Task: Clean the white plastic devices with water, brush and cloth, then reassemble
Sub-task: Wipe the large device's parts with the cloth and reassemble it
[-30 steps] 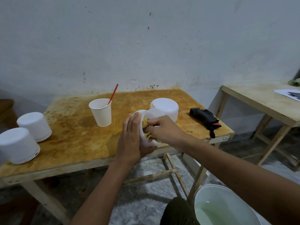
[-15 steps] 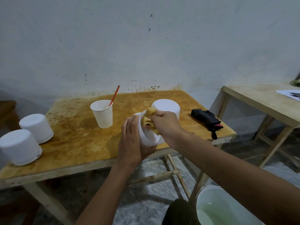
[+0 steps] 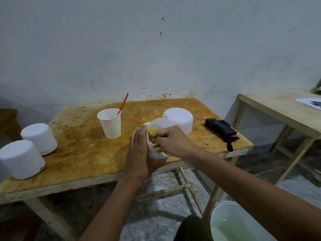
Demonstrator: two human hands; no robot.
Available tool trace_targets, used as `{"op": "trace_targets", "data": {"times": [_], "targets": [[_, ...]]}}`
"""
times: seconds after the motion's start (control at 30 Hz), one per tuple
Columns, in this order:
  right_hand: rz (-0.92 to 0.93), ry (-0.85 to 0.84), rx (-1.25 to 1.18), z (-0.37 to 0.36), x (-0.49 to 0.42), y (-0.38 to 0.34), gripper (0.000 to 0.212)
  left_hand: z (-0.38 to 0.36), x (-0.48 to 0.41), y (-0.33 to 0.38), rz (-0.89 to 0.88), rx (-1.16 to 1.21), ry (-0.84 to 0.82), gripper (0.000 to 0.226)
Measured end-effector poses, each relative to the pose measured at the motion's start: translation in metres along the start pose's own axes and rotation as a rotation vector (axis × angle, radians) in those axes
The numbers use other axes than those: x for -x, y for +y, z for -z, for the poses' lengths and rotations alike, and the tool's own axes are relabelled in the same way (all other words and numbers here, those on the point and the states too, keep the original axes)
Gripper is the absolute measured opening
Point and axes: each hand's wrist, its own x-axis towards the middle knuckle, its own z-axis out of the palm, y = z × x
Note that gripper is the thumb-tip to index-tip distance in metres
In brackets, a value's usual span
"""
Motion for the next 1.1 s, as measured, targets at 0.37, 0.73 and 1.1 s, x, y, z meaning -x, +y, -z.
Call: {"op": "trace_targets", "data": {"times": [0.37,0.73,1.1], "targets": [[0.434,-0.448,1.159,0.042,-0.001,-0.015,0.023,0.007,0.002,-0.004,0.065,0.101,-0.085,0.117],[0.626,-0.075,1.859,0.028,-0.004,-0.006,0.008,0.005,0.001,-0.001,-0.031,-0.022,-0.060,0.119],[0.035,-0.434,0.799,0.030,0.006,-0.032,0.022,0.005,0.000,-0.002,0.091,0.049,-0.104,0.125]]}}
